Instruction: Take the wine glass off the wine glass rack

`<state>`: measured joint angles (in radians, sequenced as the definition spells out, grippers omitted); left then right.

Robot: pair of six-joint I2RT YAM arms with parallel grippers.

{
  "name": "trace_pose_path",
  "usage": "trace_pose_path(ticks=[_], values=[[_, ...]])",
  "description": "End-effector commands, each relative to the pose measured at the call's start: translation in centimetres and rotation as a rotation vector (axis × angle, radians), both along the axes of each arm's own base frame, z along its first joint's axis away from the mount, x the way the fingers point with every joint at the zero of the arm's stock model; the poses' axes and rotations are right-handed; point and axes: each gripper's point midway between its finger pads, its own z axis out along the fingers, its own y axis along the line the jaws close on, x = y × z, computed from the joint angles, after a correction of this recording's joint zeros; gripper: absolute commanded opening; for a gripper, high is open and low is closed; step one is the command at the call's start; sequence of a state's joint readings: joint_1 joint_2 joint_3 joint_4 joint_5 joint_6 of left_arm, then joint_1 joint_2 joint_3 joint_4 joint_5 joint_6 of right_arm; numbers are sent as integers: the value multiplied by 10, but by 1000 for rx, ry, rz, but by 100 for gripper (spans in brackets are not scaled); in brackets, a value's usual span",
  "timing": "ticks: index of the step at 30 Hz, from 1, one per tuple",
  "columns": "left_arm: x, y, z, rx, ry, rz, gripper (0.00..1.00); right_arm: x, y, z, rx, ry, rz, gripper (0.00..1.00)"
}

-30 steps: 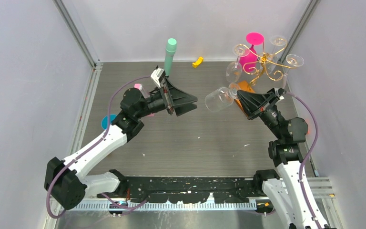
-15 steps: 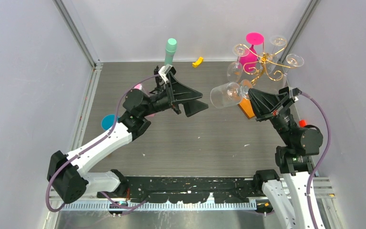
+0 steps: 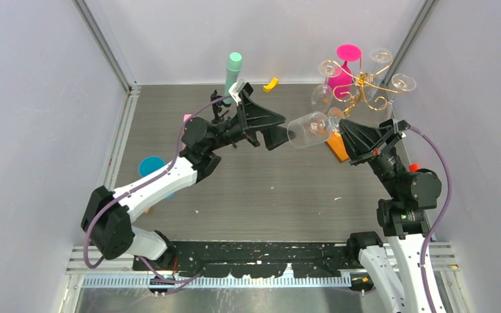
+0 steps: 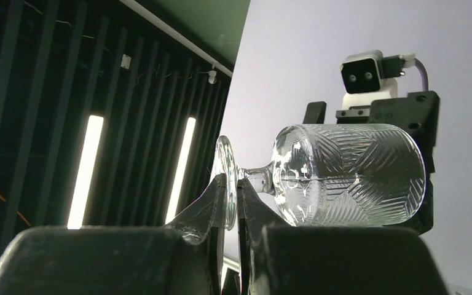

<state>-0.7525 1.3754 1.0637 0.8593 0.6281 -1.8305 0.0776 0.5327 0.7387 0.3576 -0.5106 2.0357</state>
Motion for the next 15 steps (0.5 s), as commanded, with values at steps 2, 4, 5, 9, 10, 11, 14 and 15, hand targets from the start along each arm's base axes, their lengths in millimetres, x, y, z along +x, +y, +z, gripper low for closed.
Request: trace_pose_path(ticks=[2, 4, 5, 9, 10, 11, 14, 15], values=[[-18, 12, 43, -191, -103, -104, 81, -9, -7, 12, 1, -28, -65, 0], [-20, 13, 48, -215, -104, -136, 76, -6, -8, 10, -15, -20, -86, 0], [-22, 14, 51, -227, -108, -151, 74, -4, -8, 8, -37, -11, -103, 0], [-30, 18, 63, -238, -126, -187, 58, 8, -11, -1, -56, 41, -145, 0], [-30, 19, 65, -240, -125, -189, 54, 10, -12, -4, -53, 52, -151, 0], [-31, 20, 66, -243, -127, -190, 49, 11, -14, -4, -44, 58, -160, 0], [-31, 19, 68, -237, -122, -205, 44, 13, -15, -6, -41, 54, -169, 0], [-32, 18, 69, -237, -123, -216, 43, 14, -15, -8, -45, 56, -169, 0]])
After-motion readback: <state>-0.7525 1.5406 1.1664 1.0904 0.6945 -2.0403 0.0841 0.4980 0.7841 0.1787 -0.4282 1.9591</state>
